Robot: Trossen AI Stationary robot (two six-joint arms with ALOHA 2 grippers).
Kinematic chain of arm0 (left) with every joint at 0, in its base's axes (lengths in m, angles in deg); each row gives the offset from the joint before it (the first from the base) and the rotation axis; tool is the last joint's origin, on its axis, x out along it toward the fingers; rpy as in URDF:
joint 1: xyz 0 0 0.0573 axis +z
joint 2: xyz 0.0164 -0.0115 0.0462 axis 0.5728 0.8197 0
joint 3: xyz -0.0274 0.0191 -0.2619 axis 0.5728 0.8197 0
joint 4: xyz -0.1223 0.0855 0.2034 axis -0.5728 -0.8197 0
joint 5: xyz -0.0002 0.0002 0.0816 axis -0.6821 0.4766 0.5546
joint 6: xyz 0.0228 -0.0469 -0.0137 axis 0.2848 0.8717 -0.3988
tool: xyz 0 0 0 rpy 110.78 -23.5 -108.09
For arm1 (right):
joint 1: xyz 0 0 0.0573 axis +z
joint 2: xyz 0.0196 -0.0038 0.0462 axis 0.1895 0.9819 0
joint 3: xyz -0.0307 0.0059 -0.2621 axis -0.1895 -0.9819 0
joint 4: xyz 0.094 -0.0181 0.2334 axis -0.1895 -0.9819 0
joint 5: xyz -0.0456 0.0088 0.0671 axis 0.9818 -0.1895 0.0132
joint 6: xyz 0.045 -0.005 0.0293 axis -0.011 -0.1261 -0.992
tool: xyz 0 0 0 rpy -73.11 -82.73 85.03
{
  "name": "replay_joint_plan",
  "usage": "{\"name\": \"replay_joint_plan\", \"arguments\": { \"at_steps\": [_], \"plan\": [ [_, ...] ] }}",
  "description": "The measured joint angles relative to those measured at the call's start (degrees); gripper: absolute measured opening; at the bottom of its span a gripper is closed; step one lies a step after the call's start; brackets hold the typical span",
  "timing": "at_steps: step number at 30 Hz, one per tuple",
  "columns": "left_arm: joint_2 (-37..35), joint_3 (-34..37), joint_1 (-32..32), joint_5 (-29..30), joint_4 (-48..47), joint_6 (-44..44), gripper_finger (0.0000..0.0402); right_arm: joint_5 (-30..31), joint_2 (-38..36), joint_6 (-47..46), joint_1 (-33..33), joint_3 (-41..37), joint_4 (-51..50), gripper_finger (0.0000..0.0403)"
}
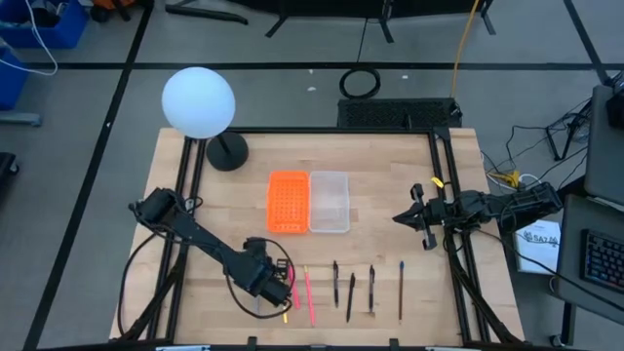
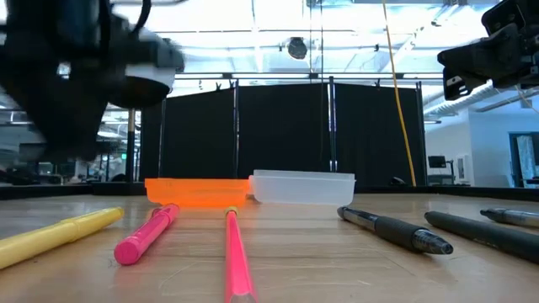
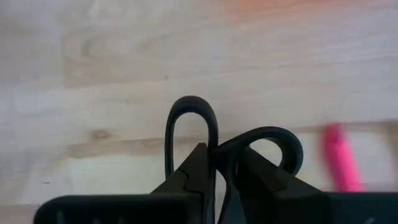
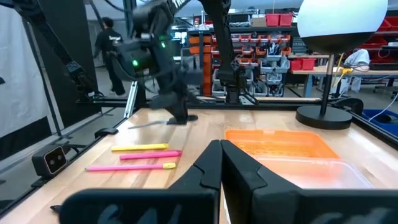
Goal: Pick & place school supplies into a supply box
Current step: Put the black scissors into the orange supply box
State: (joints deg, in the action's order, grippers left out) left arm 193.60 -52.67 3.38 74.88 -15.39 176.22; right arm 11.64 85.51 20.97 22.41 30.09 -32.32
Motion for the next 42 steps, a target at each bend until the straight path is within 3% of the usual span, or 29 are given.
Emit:
{"name": "replay_joint_plan", "arguments": {
  "at_steps": [6,10,14,21,28,42],
  "plan": [
    [-0.2,-14.6,5.6,6.9,-8.0,-10.1,0.0059,0.0,0.0,-2.0,0.0,0.0,1.1,0.0],
    [-0.3,-23.2,11.5,11.6,-7.5,-20.6,0.0059,0.0,0.0,-2.2,0.0,0.0,1.9,0.0],
    [-0.3,-27.5,18.3,13.3,-4.0,-31.0,0.0059,0.0,0.0,-2.1,0.0,0.0,1.9,0.0],
    [-0.3,-26.9,29.7,6.9,11.0,-45.6,0.0059,0.0,0.0,-2.0,0.0,0.0,0.8,0.0],
    [2.6,-25.4,38.2,1.3,18.7,-51.3,0.0059,0.0,0.0,-1.9,0.0,0.0,0.8,0.0],
    [13.7,-25.4,42.2,-1.6,25.8,-54.3,0.0062,0.1,1.0,-1.7,0.0,0.0,1.0,0.0]
  ]
}}
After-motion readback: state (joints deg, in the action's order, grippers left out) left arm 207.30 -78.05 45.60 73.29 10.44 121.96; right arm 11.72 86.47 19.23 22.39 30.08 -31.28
